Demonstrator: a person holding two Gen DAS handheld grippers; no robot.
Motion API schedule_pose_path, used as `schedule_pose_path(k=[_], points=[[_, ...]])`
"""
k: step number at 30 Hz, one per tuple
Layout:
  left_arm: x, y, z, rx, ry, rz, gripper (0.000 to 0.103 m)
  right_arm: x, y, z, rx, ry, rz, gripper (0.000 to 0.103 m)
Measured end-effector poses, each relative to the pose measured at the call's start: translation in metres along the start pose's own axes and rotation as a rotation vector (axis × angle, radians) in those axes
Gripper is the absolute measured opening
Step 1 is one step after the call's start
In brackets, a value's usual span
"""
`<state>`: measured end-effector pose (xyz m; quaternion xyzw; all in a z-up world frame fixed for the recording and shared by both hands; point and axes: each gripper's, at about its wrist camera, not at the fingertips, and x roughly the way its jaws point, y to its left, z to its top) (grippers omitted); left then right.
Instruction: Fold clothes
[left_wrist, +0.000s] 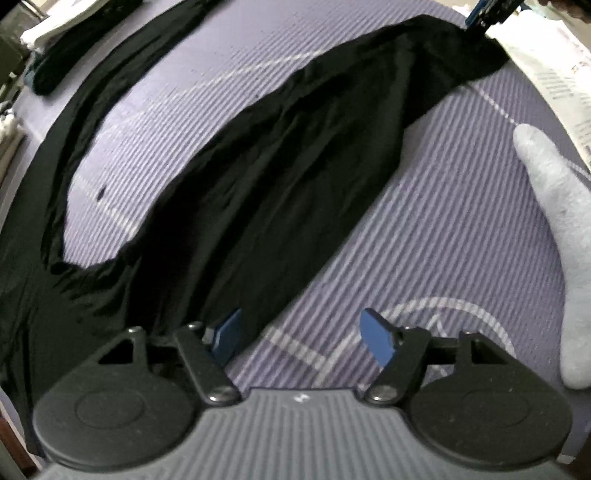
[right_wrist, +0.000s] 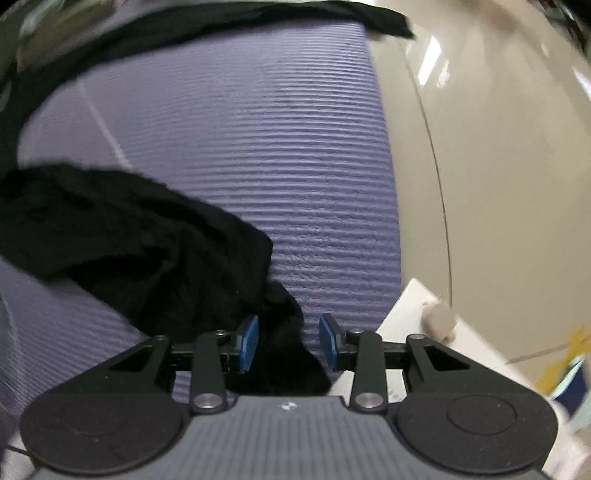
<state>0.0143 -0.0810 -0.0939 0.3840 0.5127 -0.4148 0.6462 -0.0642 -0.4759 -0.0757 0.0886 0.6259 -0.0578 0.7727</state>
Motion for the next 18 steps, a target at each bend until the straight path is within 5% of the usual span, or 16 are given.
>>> schedule_pose_path(k=[4, 11, 18], points=[[-0.001, -0.002, 0.006, 0.001, -0.009, -0.006, 0.073, -0.009, -0.019, -0.016, 0.055, 0.008, 0.021, 0.037], [-0.001, -0.001, 0.003, -0.005, 0.014, -0.008, 0.073, -0.008, 0.011, -0.068, -0.063, 0.07, 0.17, 0.037], [-0.005, 0.003, 0.004, -0.029, 0.012, -0.001, 0.073, -0.004, 0.039, -0.066, -0.115, 0.157, 0.048, 0.033]])
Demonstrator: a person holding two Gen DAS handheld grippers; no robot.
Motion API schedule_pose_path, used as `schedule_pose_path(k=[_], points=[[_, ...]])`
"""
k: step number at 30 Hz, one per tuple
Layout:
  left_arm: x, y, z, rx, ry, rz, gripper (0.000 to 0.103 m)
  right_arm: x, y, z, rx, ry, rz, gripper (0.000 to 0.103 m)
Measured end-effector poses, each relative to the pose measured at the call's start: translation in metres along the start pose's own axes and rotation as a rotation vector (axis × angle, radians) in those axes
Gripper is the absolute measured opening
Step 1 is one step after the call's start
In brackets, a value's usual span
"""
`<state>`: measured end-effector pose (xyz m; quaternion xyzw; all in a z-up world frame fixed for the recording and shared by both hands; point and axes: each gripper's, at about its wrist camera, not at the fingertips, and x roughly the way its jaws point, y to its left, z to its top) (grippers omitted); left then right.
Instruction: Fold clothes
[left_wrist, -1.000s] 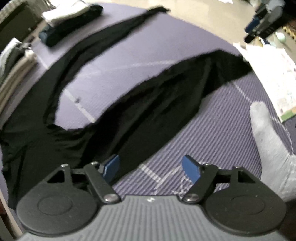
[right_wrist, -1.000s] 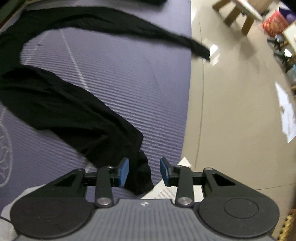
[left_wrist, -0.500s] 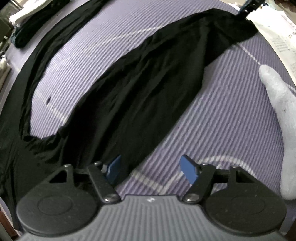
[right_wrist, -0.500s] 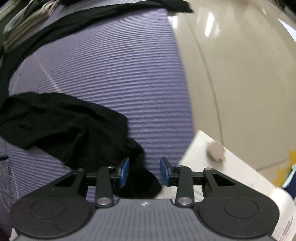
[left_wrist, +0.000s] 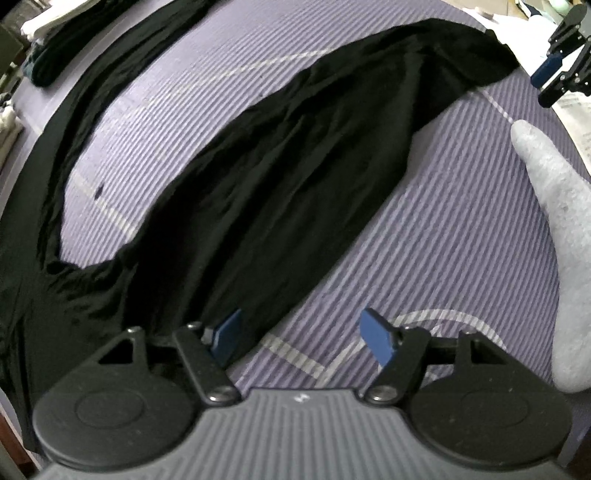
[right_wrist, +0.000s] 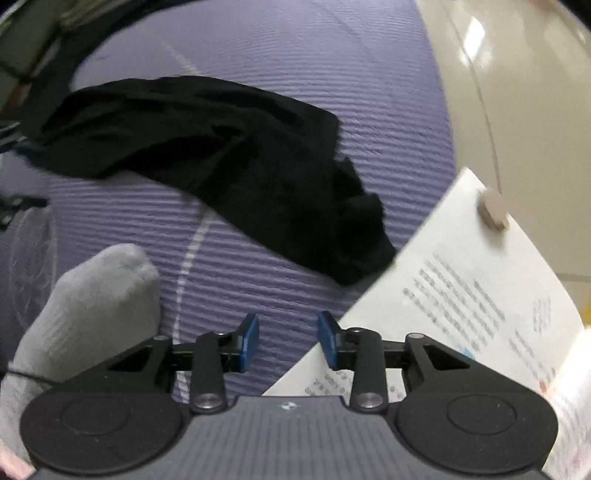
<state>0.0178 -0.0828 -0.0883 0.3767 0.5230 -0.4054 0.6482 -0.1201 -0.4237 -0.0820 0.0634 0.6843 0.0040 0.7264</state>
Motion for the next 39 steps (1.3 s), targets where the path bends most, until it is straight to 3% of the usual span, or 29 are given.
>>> schedule_pose_path(k=[2, 3, 4, 5, 7, 9, 11, 15, 17, 20, 24, 26, 27, 28, 30, 32, 37, 39], points=[[-0.003, 0.002, -0.001, -0.008, -0.004, 0.002, 0.073, 0.002, 0.002, 0.0, -0.03, 0.052, -0.081, 0.037], [-0.004, 0.002, -0.002, -0.012, -0.006, 0.001, 0.073, 0.006, -0.003, -0.003, -0.03, 0.088, -0.154, 0.056], [-0.005, 0.003, -0.003, -0.015, -0.007, -0.001, 0.073, 0.009, -0.008, -0.007, -0.03, 0.124, -0.228, 0.085], [-0.007, 0.003, -0.004, -0.019, -0.01, -0.002, 0.074, 0.011, -0.019, -0.011, 0.011, 0.145, -0.243, 0.092], [-0.008, 0.004, -0.007, -0.019, -0.015, -0.007, 0.074, 0.008, -0.044, -0.022, 0.144, 0.13, -0.184, 0.092], [-0.008, 0.004, -0.009, -0.013, -0.02, -0.009, 0.074, 0.002, -0.058, -0.029, 0.223, 0.094, -0.151, 0.089], [-0.008, 0.003, -0.01, -0.004, -0.021, -0.006, 0.074, -0.009, -0.052, -0.025, 0.175, 0.009, -0.157, 0.075], [-0.003, 0.002, -0.008, 0.016, -0.018, 0.01, 0.073, -0.031, -0.034, -0.01, 0.089, -0.162, -0.132, 0.066], [-0.001, 0.003, -0.006, 0.015, -0.022, 0.014, 0.071, -0.034, -0.026, 0.001, 0.081, -0.201, -0.091, 0.056], [0.001, 0.007, -0.005, 0.008, -0.032, 0.024, 0.068, -0.028, -0.016, 0.016, 0.061, -0.211, -0.054, 0.042], [0.003, 0.013, -0.006, -0.012, -0.04, 0.028, 0.065, -0.011, -0.007, 0.033, 0.01, -0.171, -0.054, 0.041], [0.007, 0.017, -0.006, -0.021, -0.034, 0.025, 0.062, -0.009, -0.012, 0.043, -0.026, -0.145, -0.069, 0.035], [0.008, 0.018, -0.006, -0.023, -0.034, 0.021, 0.062, -0.011, -0.012, 0.047, -0.046, -0.137, -0.063, 0.028], [0.009, 0.019, -0.005, -0.024, -0.039, 0.016, 0.062, -0.015, -0.014, 0.05, -0.054, -0.13, -0.04, 0.005], [0.009, 0.02, -0.004, -0.024, -0.047, 0.009, 0.06, -0.02, -0.009, 0.049, -0.063, -0.143, -0.057, 0.003], [0.009, 0.02, -0.004, -0.023, -0.053, -0.005, 0.055, -0.025, -0.007, 0.047, -0.063, -0.148, -0.079, 0.003], [0.007, 0.012, -0.004, 0.037, -0.067, -0.033, 0.025, -0.049, -0.016, 0.041, -0.012, -0.195, -0.111, 0.002], [0.006, 0.009, -0.003, 0.047, -0.064, -0.038, 0.014, -0.05, -0.026, 0.047, 0.026, -0.208, -0.176, 0.002]])
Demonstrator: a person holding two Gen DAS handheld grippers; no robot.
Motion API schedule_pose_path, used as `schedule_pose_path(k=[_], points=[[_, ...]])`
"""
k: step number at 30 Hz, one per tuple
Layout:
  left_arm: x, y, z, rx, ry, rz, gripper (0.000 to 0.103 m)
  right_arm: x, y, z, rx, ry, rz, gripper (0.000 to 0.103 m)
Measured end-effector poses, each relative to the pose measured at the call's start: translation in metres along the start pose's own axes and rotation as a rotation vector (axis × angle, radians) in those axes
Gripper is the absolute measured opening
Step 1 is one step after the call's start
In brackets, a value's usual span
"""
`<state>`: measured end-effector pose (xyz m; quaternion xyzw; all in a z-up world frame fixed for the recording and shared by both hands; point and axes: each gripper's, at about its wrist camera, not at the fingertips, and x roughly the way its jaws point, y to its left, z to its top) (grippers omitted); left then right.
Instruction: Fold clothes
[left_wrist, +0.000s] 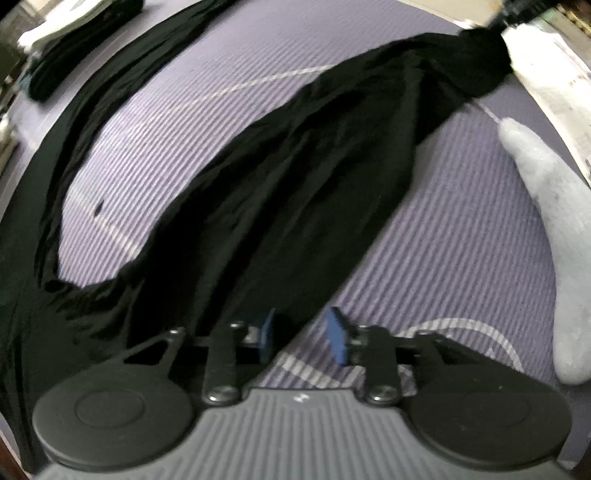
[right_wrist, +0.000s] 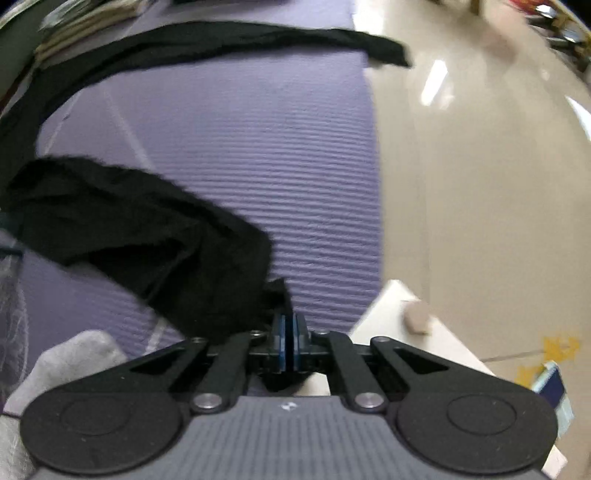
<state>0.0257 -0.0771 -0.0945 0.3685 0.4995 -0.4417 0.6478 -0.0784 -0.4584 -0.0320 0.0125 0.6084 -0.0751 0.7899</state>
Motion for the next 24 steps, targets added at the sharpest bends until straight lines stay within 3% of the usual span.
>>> schedule_pose_path(k=[1, 3, 5, 8, 13, 18, 24], points=[[0.0, -0.001, 0.0, 0.005, 0.002, 0.004, 0.007, 0.0, -0.004, 0.001, 0.009, -0.003, -0.037, 0.002], [0.0, 0.002, 0.001, -0.002, 0.007, 0.011, 0.006, 0.004, -0.008, 0.001, 0.011, -0.001, -0.133, 0.003], [0.0, 0.007, 0.0, -0.025, 0.013, 0.012, 0.006, 0.004, -0.013, 0.001, 0.02, -0.001, -0.172, 0.014], [-0.001, 0.012, -0.002, -0.051, 0.016, 0.029, 0.017, 0.001, -0.019, 0.003, 0.044, -0.026, -0.12, 0.024], [-0.003, 0.015, -0.001, -0.065, 0.004, 0.042, 0.025, 0.014, -0.008, 0.017, 0.025, -0.045, 0.007, 0.024], [-0.006, 0.016, 0.003, -0.08, -0.005, 0.041, 0.032, 0.03, 0.006, 0.031, -0.039, -0.016, 0.012, 0.024], [-0.001, 0.015, 0.001, -0.076, 0.016, 0.033, 0.034, 0.045, 0.023, 0.033, -0.123, 0.043, 0.026, 0.024]])
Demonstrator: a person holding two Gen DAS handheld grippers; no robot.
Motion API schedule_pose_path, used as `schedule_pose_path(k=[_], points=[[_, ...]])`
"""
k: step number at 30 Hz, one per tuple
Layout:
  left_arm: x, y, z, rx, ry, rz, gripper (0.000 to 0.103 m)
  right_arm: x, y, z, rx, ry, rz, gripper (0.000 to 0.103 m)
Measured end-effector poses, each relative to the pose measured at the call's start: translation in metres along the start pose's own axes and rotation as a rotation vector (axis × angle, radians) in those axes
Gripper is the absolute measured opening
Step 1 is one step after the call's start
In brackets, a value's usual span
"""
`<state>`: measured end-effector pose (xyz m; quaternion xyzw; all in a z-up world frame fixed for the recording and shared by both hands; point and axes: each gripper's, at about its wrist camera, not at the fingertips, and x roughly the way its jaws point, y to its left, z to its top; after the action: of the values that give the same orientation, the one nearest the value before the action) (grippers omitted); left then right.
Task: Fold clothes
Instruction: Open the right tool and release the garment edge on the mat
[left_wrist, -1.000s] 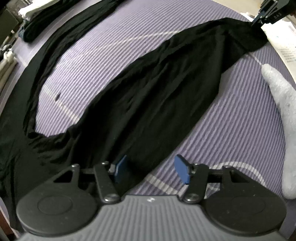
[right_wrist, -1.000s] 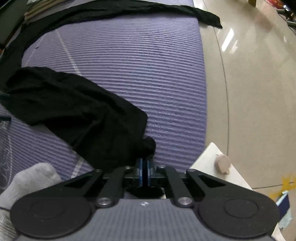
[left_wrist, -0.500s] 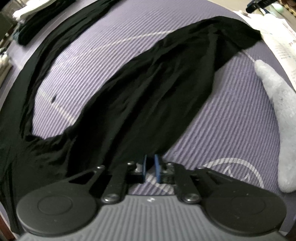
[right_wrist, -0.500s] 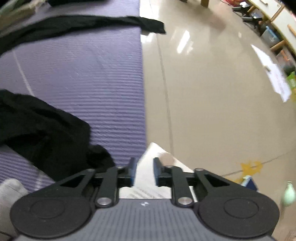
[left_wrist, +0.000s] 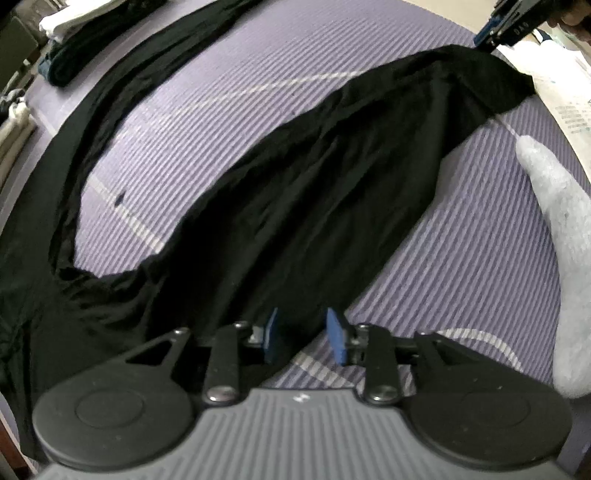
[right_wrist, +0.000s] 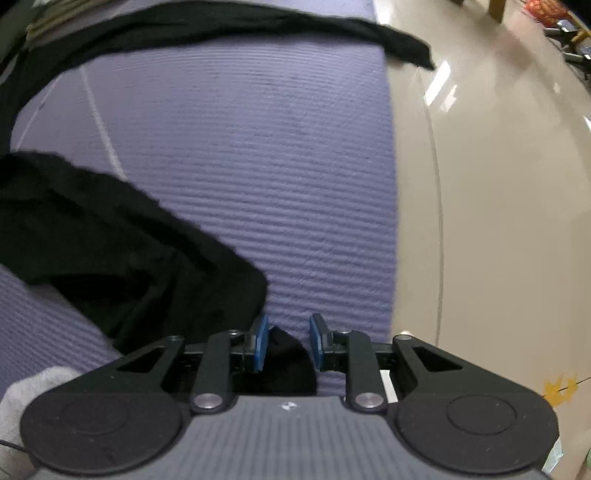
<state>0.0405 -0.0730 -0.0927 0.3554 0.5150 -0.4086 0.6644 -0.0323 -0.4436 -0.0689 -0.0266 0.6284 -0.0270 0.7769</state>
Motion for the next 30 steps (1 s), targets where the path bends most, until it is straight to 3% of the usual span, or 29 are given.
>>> schedule_pose_path(k=[3, 5, 7, 13, 16, 19, 23, 25, 28, 30], points=[[0.002, -0.001, 0.0, 0.004, 0.005, 0.0, 0.036, -0.001, 0.002, -0.002, -0.017, 0.005, 0.015, 0.021], [0.002, -0.002, 0.002, 0.005, 0.004, 0.003, 0.037, -0.003, 0.005, -0.004, -0.04, 0.004, 0.025, 0.005], [0.002, -0.002, 0.004, 0.002, 0.003, 0.002, 0.037, -0.006, 0.012, -0.006, -0.085, -0.011, 0.011, 0.001], [0.003, -0.002, 0.004, -0.001, 0.003, 0.001, 0.039, -0.02, 0.007, -0.01, -0.071, -0.104, -0.247, 0.0], [0.004, -0.002, 0.004, -0.003, 0.003, 0.004, 0.04, -0.018, -0.003, -0.009, -0.006, -0.099, -0.286, 0.0], [0.005, -0.002, 0.005, 0.001, 0.005, 0.007, 0.042, -0.019, -0.006, -0.007, 0.024, -0.104, -0.285, 0.013], [0.004, -0.001, 0.005, -0.007, 0.008, 0.011, 0.044, -0.022, -0.013, -0.002, 0.106, -0.147, -0.191, 0.036], [0.004, 0.0, 0.005, -0.009, 0.009, 0.009, 0.044, -0.019, -0.019, 0.002, 0.116, -0.121, -0.128, 0.046], [0.003, -0.001, 0.004, -0.004, 0.014, 0.011, 0.044, -0.007, -0.024, 0.002, 0.138, -0.063, -0.119, 0.047], [0.003, 0.0, 0.002, -0.004, 0.015, 0.012, 0.044, -0.003, -0.022, -0.003, 0.103, -0.064, -0.097, 0.038]])
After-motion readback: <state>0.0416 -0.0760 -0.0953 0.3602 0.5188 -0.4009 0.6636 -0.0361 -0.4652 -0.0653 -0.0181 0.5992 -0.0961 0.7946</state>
